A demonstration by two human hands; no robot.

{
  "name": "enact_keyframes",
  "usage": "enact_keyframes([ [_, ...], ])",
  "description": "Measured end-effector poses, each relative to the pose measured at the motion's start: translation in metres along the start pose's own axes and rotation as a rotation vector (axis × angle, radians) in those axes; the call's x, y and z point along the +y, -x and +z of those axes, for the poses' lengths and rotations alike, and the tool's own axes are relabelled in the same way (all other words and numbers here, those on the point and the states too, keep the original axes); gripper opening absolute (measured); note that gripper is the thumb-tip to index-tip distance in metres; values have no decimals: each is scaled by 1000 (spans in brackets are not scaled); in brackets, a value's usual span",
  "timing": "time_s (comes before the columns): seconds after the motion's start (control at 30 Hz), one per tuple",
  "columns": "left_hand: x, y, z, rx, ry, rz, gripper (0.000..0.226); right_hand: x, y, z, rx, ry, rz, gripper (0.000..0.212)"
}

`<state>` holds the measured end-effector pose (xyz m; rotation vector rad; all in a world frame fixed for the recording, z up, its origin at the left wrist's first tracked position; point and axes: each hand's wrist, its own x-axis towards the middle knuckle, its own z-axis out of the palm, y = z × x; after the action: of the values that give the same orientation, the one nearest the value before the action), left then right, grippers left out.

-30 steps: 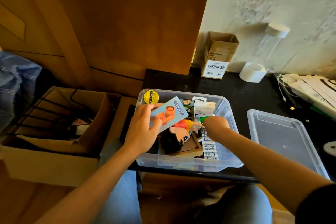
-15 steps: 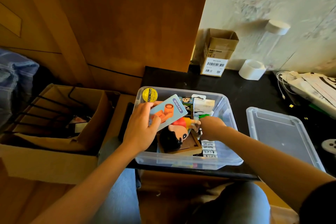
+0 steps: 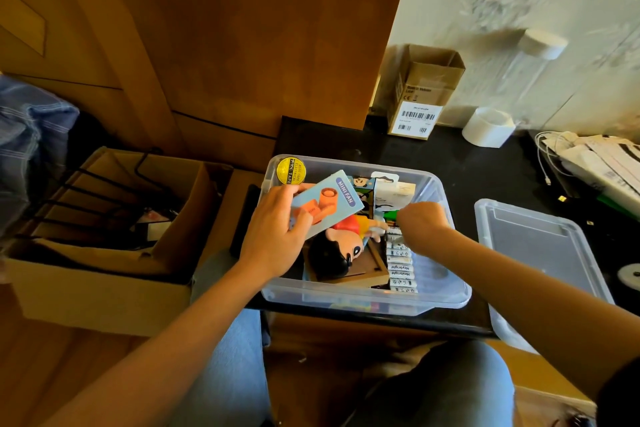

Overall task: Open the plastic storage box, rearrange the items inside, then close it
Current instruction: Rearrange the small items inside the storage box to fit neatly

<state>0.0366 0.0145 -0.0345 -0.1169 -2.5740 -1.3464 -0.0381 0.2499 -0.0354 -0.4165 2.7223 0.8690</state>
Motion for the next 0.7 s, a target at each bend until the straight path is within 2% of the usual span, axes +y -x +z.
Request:
enact_keyframes([
  [0.17, 0, 0, 0, -6, -4, -4, 31, -6, -2, 9, 3, 69, -29, 19],
  [0.4, -2, -1, 1, -8, -13, -11, 33, -6, -4, 10, 21, -5, -28, 25],
  [0.47, -2, -1, 1, -8, -10, -16, 33, -6, -3, 9, 11, -66, -27, 26],
  [0.6, 0, -1, 0, -22, 11, -12, 36, 9, 1, -7, 59, -342, 28, 21],
  [0.7, 2, 0, -2, -59, 28, 15, 59, 29, 13, -18, 83, -461, -45, 29],
])
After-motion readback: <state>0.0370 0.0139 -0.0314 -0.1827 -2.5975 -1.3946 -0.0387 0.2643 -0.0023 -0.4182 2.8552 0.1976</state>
